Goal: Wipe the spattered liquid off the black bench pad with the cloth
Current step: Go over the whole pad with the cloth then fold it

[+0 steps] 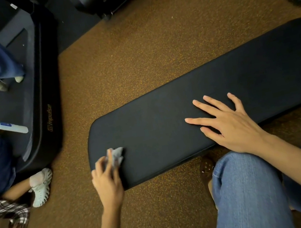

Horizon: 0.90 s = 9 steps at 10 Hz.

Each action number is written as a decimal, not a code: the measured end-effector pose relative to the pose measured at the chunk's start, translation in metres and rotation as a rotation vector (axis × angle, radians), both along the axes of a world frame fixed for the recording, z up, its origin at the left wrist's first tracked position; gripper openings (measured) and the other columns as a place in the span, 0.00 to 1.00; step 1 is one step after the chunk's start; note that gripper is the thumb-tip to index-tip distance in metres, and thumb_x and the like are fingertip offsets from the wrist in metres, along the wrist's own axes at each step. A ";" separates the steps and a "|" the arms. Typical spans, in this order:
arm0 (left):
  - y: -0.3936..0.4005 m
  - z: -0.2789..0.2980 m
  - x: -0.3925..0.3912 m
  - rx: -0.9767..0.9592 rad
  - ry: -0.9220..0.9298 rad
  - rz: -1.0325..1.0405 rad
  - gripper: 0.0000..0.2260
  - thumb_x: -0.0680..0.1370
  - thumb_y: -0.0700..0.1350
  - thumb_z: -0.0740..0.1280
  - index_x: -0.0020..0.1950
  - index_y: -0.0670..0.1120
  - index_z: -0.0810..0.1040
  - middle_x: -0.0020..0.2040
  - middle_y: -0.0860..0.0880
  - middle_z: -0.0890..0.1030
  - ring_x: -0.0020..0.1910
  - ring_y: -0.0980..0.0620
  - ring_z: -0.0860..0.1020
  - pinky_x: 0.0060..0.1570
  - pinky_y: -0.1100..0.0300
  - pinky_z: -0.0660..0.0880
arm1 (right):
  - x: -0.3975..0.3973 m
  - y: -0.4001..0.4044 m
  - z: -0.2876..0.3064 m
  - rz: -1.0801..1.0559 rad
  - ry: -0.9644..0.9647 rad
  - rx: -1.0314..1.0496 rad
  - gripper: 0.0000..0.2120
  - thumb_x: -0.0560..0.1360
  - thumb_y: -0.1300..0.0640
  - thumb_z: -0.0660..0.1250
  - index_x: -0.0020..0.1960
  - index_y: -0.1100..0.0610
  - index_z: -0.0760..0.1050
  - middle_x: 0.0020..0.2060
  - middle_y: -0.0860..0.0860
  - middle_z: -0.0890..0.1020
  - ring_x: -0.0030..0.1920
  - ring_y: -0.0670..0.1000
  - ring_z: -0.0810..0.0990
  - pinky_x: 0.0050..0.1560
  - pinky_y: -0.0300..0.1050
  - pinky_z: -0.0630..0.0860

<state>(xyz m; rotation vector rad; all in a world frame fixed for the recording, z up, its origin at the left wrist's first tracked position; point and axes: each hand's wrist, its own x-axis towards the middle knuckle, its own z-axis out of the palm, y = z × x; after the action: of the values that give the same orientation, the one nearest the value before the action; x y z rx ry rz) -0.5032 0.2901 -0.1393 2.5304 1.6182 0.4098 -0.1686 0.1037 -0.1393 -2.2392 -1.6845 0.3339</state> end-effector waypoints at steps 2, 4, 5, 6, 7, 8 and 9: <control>-0.005 -0.006 -0.001 -0.023 -0.152 0.241 0.15 0.82 0.41 0.64 0.69 0.43 0.78 0.63 0.41 0.74 0.60 0.39 0.72 0.60 0.48 0.67 | -0.001 0.002 0.000 -0.007 0.007 -0.002 0.21 0.79 0.45 0.54 0.70 0.31 0.59 0.77 0.44 0.56 0.77 0.48 0.51 0.72 0.67 0.47; -0.066 -0.001 0.023 -0.119 -0.226 -0.077 0.18 0.81 0.42 0.63 0.71 0.45 0.76 0.60 0.57 0.70 0.58 0.55 0.70 0.62 0.59 0.64 | -0.001 0.002 0.001 -0.007 0.008 0.000 0.21 0.79 0.45 0.55 0.70 0.31 0.60 0.77 0.44 0.56 0.77 0.49 0.52 0.72 0.67 0.47; -0.037 0.018 0.031 -0.072 -0.268 -0.042 0.17 0.81 0.38 0.64 0.70 0.40 0.75 0.59 0.47 0.72 0.60 0.48 0.71 0.62 0.57 0.65 | -0.001 0.002 0.002 -0.004 0.012 -0.003 0.21 0.79 0.45 0.55 0.70 0.31 0.59 0.77 0.44 0.56 0.77 0.49 0.51 0.72 0.67 0.47; 0.010 0.036 0.046 0.025 -0.380 0.016 0.14 0.81 0.37 0.64 0.65 0.32 0.76 0.61 0.36 0.71 0.62 0.48 0.70 0.65 0.50 0.68 | -0.001 0.003 0.003 -0.008 0.018 -0.001 0.21 0.79 0.45 0.55 0.70 0.31 0.60 0.77 0.44 0.56 0.77 0.49 0.51 0.72 0.67 0.47; 0.045 0.041 0.071 0.058 -0.386 0.009 0.16 0.82 0.43 0.64 0.67 0.35 0.76 0.64 0.37 0.71 0.63 0.51 0.68 0.67 0.52 0.67 | -0.001 0.003 0.003 -0.008 0.018 -0.002 0.21 0.79 0.45 0.56 0.70 0.31 0.60 0.77 0.44 0.57 0.77 0.49 0.51 0.72 0.67 0.47; 0.062 0.028 0.091 0.005 -0.168 -0.031 0.19 0.82 0.49 0.65 0.72 0.45 0.75 0.66 0.40 0.70 0.64 0.42 0.70 0.65 0.48 0.68 | 0.000 0.003 0.002 -0.009 0.014 0.000 0.21 0.79 0.45 0.55 0.70 0.31 0.60 0.77 0.44 0.57 0.77 0.49 0.52 0.72 0.67 0.47; 0.070 0.013 0.099 -0.006 0.058 0.023 0.18 0.83 0.55 0.60 0.70 0.50 0.76 0.62 0.45 0.71 0.60 0.42 0.70 0.54 0.42 0.74 | -0.001 0.003 0.001 -0.012 0.008 0.001 0.21 0.79 0.44 0.55 0.70 0.31 0.60 0.77 0.44 0.57 0.77 0.49 0.52 0.71 0.68 0.48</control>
<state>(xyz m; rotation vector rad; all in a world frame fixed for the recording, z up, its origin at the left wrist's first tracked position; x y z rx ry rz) -0.4045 0.3605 -0.1261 2.5447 1.6673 0.3361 -0.1697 0.1071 -0.1379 -2.2436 -1.6665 0.3388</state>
